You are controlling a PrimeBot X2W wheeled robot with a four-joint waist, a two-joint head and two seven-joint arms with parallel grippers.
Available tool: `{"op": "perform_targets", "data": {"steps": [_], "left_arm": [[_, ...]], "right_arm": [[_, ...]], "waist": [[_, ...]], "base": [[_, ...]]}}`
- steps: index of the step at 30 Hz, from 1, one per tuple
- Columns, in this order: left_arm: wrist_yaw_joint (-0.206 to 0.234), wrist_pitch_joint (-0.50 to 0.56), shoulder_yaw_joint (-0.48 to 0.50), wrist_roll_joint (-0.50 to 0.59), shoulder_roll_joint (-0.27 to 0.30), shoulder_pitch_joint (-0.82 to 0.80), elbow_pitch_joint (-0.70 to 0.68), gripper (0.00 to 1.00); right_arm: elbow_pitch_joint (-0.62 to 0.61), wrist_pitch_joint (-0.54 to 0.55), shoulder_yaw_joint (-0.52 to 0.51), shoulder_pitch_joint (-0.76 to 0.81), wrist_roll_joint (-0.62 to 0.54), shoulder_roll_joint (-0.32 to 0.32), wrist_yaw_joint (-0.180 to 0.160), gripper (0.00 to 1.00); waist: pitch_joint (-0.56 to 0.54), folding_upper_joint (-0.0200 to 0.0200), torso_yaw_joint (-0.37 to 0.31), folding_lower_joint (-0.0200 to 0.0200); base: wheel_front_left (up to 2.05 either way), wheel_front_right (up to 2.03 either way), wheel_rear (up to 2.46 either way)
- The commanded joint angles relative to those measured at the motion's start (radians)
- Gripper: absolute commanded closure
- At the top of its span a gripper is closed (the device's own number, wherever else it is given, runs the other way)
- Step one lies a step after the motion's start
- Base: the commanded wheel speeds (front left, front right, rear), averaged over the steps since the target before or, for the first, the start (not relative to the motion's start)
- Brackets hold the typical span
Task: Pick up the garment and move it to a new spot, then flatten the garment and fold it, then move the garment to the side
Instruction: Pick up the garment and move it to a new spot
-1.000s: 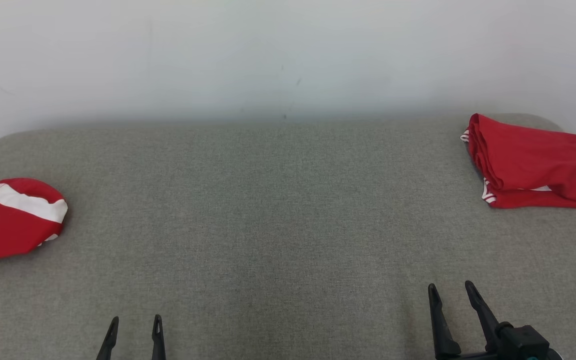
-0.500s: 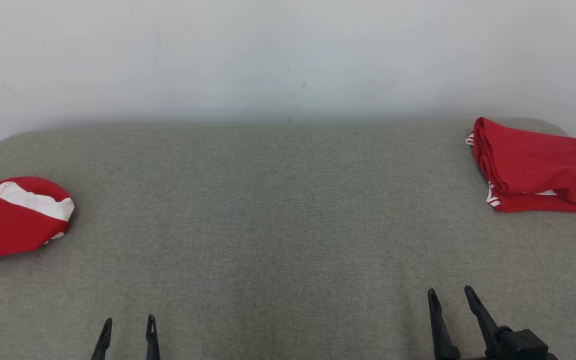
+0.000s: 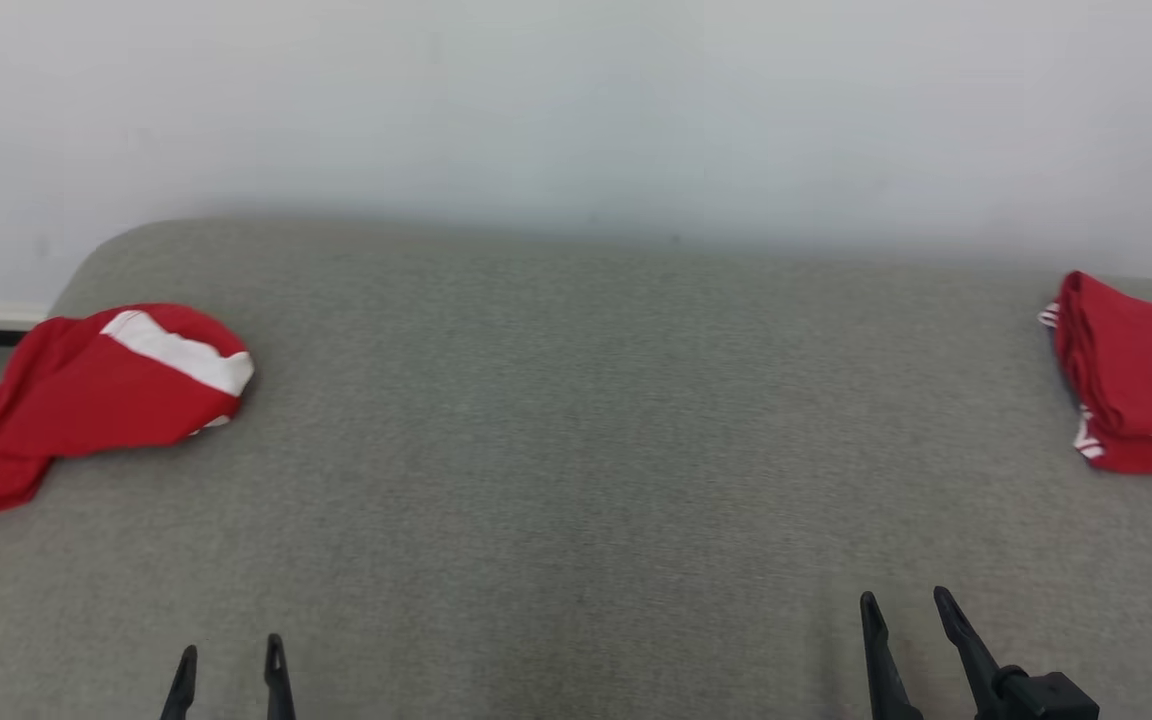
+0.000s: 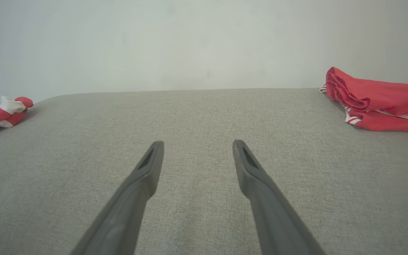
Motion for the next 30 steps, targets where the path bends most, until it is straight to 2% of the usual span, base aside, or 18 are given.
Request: {"op": "perform_targets", "data": {"steps": [1,15,24,30], "left_arm": [[0.004,-0.003,0.006,-0.001,0.000,0.003,0.000,0.00],[0.021,-0.003,0.065,0.026,-0.001,0.021,0.015,0.00],[0.027,-0.003,0.093,0.030,-0.001,0.017,0.021,0.00],[0.036,-0.003,0.106,0.016,-0.001,0.024,0.017,0.00]], "right_arm": [[0.000,0.000,0.003,0.006,0.003,0.002,0.001,0.00],[0.005,0.000,0.015,0.012,0.011,0.002,0.001,0.00],[0.003,0.000,0.020,0.015,0.015,0.002,0.001,0.00],[0.007,0.000,0.034,0.006,0.010,0.002,0.001,0.00]], "waist": [[-0.001,0.0000,0.065,0.0000],[-0.003,0.0000,0.242,0.0000],[-0.009,0.0000,0.307,0.0000],[-0.005,0.0000,0.321,0.0000]], "base": [[0.00,0.00,0.00],[0.00,0.00,0.00],[0.00,0.00,0.00],[0.00,0.00,0.00]]}}
